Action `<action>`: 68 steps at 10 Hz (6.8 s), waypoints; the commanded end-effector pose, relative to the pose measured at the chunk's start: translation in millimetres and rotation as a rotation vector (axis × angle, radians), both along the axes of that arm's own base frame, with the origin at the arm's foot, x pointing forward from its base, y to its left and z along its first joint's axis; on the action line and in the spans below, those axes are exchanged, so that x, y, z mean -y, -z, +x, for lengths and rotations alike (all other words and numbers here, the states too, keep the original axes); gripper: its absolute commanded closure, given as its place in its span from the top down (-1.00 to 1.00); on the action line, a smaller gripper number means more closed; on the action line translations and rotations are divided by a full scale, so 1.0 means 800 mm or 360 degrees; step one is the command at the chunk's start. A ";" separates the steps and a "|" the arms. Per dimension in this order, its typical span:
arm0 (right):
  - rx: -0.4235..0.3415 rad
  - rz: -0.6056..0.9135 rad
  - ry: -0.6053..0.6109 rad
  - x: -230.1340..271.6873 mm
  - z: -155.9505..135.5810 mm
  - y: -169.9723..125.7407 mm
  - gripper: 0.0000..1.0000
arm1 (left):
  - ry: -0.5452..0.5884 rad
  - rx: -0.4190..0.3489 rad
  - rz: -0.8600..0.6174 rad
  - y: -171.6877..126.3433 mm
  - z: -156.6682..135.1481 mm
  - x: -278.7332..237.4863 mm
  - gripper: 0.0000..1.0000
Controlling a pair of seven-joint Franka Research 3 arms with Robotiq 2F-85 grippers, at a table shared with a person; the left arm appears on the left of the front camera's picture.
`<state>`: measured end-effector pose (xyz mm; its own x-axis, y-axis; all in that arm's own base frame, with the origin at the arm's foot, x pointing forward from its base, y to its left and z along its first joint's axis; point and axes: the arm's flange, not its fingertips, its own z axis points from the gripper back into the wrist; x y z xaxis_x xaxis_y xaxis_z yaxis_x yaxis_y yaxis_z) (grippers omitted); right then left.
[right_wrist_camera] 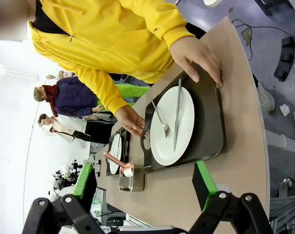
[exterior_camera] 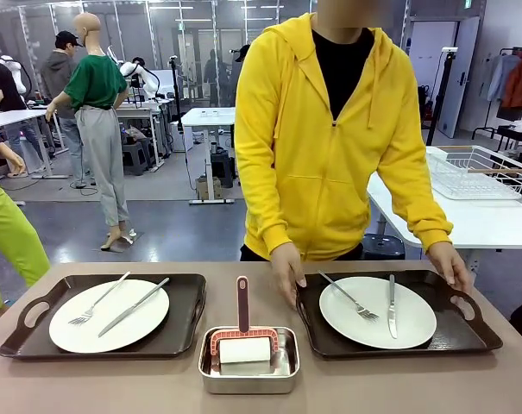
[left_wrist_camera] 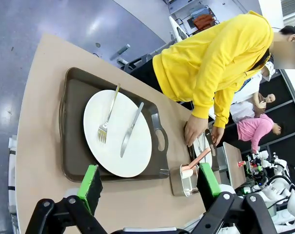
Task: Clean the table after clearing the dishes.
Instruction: When the left (or right) Handle tray is removed, use the left hand (or right hand) to clean the left (or right) side of the table with the Lint Roller.
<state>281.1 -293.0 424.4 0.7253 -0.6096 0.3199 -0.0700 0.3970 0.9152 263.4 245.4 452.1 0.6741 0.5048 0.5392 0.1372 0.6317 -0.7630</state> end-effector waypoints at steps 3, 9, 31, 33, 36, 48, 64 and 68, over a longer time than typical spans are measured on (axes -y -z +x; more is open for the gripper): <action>0.0004 0.0001 -0.0012 0.000 -0.004 -0.002 1.00 | 0.0012 0.0012 0.0007 0.003 -0.002 -0.003 1.00; 0.0004 0.0001 -0.0012 0.000 -0.004 -0.002 1.00 | 0.0012 0.0012 0.0007 0.003 -0.002 -0.003 1.00; 0.0597 -0.1840 -0.1874 -0.633 0.273 -0.098 1.00 | 0.0012 0.0012 0.0007 0.003 -0.002 -0.003 1.00; 0.0568 -0.1869 -0.1933 -0.649 0.271 -0.085 1.00 | 0.0012 0.0012 0.0007 0.003 -0.002 -0.003 1.00; 0.0586 -0.1839 -0.1947 -0.647 0.267 -0.080 1.00 | 0.0012 0.0012 0.0007 0.003 -0.002 -0.003 1.00; 0.1003 -0.1988 -0.2968 -0.809 0.321 -0.056 1.00 | 0.0012 0.0012 0.0007 0.003 -0.002 -0.003 1.00; 0.0570 -0.1796 -0.3397 -0.933 0.310 0.026 1.00 | 0.0012 0.0012 0.0007 0.003 -0.002 -0.003 1.00; 0.0481 -0.1806 -0.3405 -0.938 0.298 0.037 0.42 | 0.0012 0.0012 0.0007 0.003 -0.002 -0.003 1.00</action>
